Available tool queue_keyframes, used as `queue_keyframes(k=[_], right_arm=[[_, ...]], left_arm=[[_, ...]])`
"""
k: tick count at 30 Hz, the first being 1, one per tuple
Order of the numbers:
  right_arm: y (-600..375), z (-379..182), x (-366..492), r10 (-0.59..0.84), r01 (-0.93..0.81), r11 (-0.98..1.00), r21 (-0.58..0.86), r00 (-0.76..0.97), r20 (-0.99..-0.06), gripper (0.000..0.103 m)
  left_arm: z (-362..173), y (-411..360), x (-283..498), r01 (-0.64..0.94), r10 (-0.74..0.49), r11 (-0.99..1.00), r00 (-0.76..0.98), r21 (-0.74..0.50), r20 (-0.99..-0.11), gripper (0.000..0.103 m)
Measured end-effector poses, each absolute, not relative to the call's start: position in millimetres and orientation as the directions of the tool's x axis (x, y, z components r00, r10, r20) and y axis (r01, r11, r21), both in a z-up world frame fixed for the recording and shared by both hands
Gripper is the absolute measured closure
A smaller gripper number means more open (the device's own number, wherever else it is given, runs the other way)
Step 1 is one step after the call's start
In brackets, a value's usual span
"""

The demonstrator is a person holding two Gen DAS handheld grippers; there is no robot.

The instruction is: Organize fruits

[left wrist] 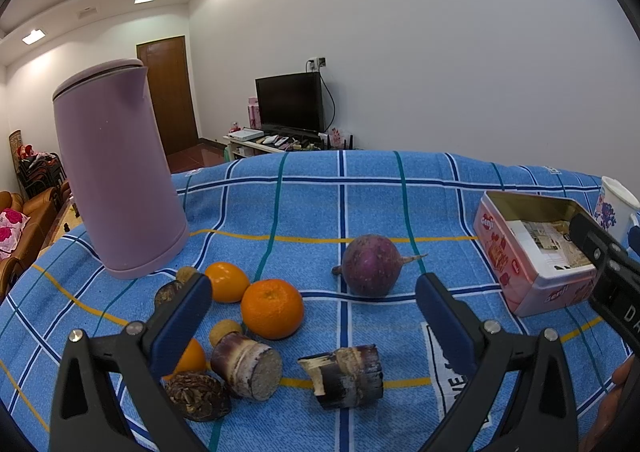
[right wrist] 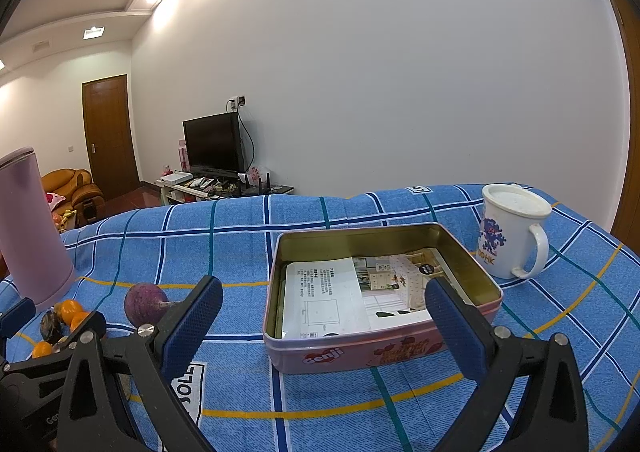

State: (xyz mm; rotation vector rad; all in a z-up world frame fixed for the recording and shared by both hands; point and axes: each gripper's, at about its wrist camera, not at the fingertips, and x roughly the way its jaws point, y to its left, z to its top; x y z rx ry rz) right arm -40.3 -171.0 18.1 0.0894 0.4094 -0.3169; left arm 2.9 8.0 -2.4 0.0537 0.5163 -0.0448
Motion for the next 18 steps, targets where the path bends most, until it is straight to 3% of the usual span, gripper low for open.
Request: queue_keyframes(k=[18], right_arm=[[-170.4, 15.9, -40.0, -0.268, 0.308, 0.951, 0.033, 0.871, -0.412, 0.001]], left_arm=[[-3.4, 8.0, 2.5, 0.057, -0.029, 0.998, 0.867, 0.04, -0.497, 0.0]])
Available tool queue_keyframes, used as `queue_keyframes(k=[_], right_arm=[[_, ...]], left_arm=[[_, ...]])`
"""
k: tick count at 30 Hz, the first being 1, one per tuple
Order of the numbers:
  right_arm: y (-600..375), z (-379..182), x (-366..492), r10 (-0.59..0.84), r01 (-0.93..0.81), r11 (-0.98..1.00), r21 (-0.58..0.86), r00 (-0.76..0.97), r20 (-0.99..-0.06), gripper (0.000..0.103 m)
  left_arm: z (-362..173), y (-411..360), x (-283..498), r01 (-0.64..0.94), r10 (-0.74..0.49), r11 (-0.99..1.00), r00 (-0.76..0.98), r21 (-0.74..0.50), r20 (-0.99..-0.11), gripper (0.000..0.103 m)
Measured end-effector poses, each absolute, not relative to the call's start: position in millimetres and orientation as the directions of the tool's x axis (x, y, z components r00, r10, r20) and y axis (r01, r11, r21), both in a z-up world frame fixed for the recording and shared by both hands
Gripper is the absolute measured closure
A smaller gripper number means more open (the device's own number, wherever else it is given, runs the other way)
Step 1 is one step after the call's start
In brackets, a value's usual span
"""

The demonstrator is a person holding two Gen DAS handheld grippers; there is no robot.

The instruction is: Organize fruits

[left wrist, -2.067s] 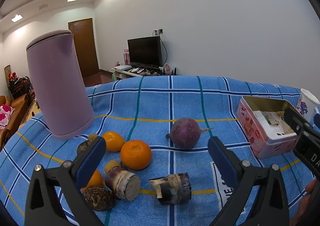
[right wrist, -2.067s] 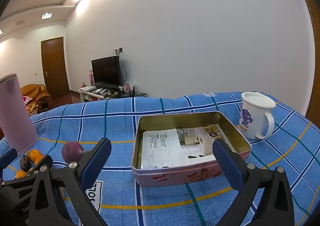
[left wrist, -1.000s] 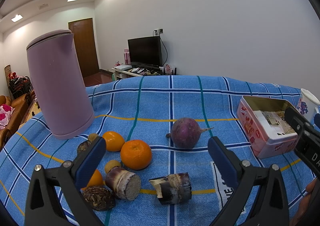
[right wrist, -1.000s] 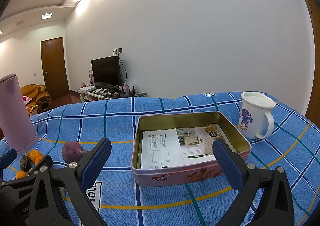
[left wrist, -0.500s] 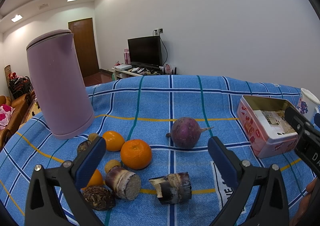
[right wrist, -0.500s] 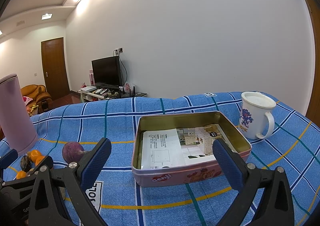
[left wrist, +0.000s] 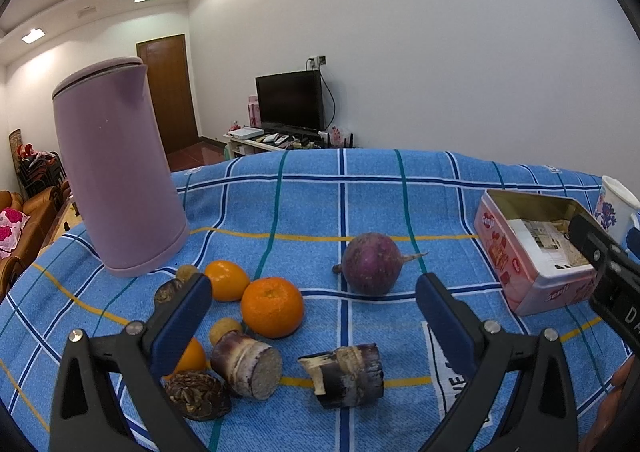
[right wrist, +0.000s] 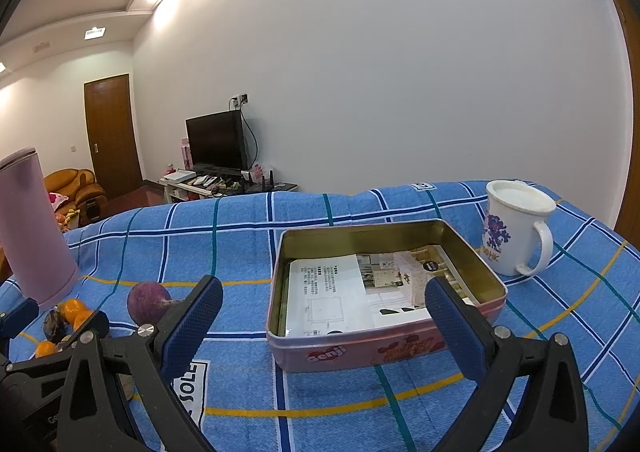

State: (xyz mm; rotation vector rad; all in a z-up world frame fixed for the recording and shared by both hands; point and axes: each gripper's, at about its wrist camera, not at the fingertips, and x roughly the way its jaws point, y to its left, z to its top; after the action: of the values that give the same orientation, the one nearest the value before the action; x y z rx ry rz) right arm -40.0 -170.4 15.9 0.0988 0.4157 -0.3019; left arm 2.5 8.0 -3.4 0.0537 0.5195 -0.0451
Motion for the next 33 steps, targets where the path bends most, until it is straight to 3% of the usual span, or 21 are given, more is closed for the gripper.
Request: queue_keyframes(k=[7, 12, 17, 19, 21, 27, 33], right_arm=[[-168.5, 15.8, -39.8, -0.238, 0.279, 0.959, 0.04, 0.879, -0.414, 0.001], [-164.7, 15.1, -39.1, -0.199, 0.238, 0.97, 0.044, 0.886, -0.419, 0.001], [-161.3, 13.5, -36.8, -0.081, 0.134, 0.987, 0.092, 0.895, -0.438, 0.002], [-154.4, 10.8, -32.8, -0.001, 0.06, 0.992, 0.113, 0.888, -0.46, 0.008], [-144.0, 6.3, -26.9, 0.117, -0.047, 0.987, 0.151, 0.861, -0.496, 0.021], [-89.6, -11.9, -4.0, 0.379, -0.311, 0.925, 0.22, 0.685, -0.623, 0.022], [-37.7, -34.9, 16.9, 0.325, -0.358, 0.926, 0.117, 0.604, -0.728, 0.023]], left_arm=[[-5.7, 8.8, 1.7, 0.08, -0.051, 0.996, 0.856, 0.035, -0.514, 0.0], [-10.6, 15.3, 2.9, 0.098, -0.038, 0.993, 0.816, 0.073, -0.577, 0.0], [-4.9, 49.1, -12.0, 0.082, -0.013, 0.993, 0.799, 0.088, -0.601, 0.0], [-1.4, 68.4, -19.8, 0.067, -0.002, 0.994, 0.802, 0.086, -0.597, 0.0], [0.2, 89.7, -26.1, 0.037, 0.026, 0.995, 0.802, 0.093, -0.597, 0.0], [6.1, 142.2, -37.6, -0.02, 0.061, 0.997, 0.8, 0.076, -0.597, 0.0], [10.9, 150.9, -38.3, -0.044, 0.073, 0.997, 0.807, 0.063, -0.586, 0.0]])
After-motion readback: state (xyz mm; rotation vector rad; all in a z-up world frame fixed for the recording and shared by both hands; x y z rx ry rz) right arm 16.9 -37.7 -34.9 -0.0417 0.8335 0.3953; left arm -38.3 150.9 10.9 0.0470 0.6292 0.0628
